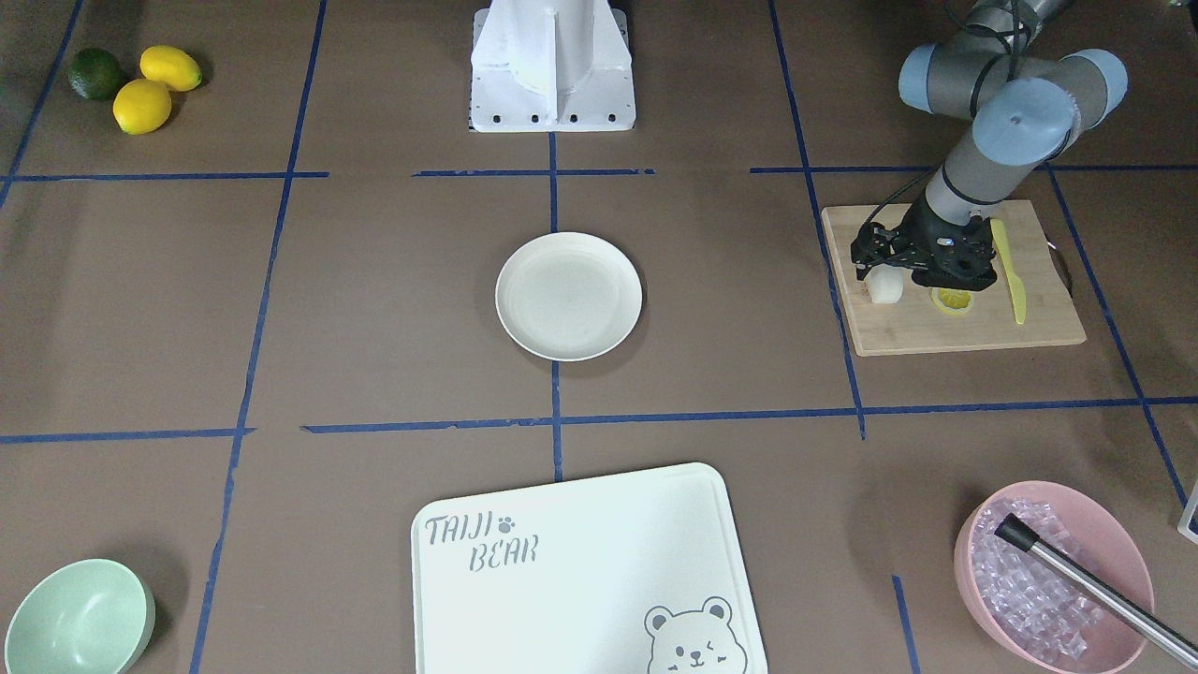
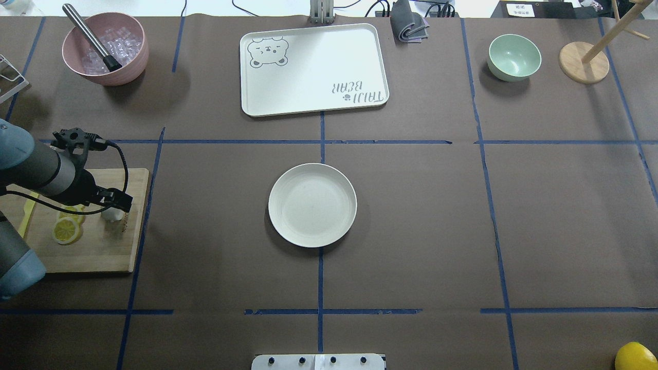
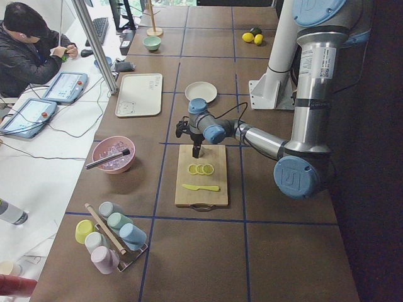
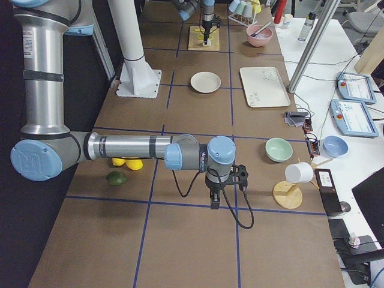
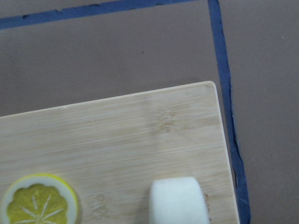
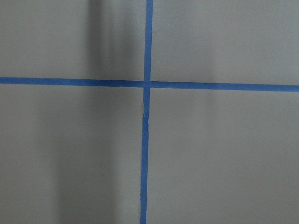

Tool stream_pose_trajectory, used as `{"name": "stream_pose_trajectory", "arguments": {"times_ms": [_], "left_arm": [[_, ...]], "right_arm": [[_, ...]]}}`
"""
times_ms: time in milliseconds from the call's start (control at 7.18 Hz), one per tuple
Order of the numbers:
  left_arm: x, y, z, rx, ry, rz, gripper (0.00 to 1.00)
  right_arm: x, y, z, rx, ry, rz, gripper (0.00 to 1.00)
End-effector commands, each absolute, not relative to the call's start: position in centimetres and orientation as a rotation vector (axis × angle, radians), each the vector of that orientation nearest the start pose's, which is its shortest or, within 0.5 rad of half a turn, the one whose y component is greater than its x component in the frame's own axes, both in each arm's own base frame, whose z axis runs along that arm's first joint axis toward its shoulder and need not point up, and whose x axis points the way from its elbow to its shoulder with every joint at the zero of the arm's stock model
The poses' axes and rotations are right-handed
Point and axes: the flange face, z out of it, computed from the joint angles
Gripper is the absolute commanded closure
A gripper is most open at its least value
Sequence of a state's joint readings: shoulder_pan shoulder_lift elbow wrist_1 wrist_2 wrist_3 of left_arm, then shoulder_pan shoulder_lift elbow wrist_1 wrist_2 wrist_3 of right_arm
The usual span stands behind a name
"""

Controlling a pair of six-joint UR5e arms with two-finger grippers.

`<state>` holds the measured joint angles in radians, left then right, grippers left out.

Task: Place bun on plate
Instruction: 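Reach the left gripper to the white bun on the cutting board and grasp it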

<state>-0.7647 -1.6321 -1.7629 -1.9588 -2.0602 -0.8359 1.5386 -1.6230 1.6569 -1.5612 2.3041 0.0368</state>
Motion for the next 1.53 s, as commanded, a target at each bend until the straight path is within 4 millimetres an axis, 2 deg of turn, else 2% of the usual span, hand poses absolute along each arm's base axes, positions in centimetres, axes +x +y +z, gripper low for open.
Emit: {"name": "stream_pose_trajectory", "arguments": {"times_ms": [0, 139, 418, 557, 836, 975, 1115, 1254, 1393], "left_arm": [[33.7, -43.8, 50.1, 0.071, 0.778, 0.131, 0.36], [33.7, -43.7, 50.2, 0.068, 0.778, 0.136, 0.61], [33.6, -43.7, 49.5, 0.074, 0.783, 0.136, 0.66], [33.7, -43.8, 47.7, 0.086, 0.801, 0.137, 0.66], [35.6, -45.7, 40.3, 0.071, 0.787, 0.120, 0.66], [37.2, -47.1, 35.7, 0.052, 0.804, 0.048, 0.66], [40.5, -47.7, 30.0, 0.019, 0.827, -0.015, 0.66], [43.9, -46.1, 25.7, -0.043, 0.836, -0.077, 0.66], [46.8, -45.5, 22.0, -0.065, 0.867, -0.112, 0.66]], "right_arm": [[5.1, -47.5, 64.3, 0.017, -0.734, -0.012, 0.00], [5.1, -47.5, 64.3, 0.017, -0.734, -0.012, 0.00], [5.1, -47.5, 64.2, 0.019, -0.734, -0.012, 0.00], [5.1, -47.5, 64.3, 0.018, -0.733, -0.013, 0.00], [5.1, -47.5, 64.3, 0.019, -0.733, -0.014, 0.00], [5.1, -47.5, 64.3, 0.016, -0.733, -0.011, 0.00], [5.1, -47.5, 64.3, 0.017, -0.733, -0.013, 0.00], [5.1, -47.5, 64.4, 0.014, -0.733, -0.012, 0.00], [5.1, -47.6, 64.4, 0.016, -0.731, -0.014, 0.00]]}}
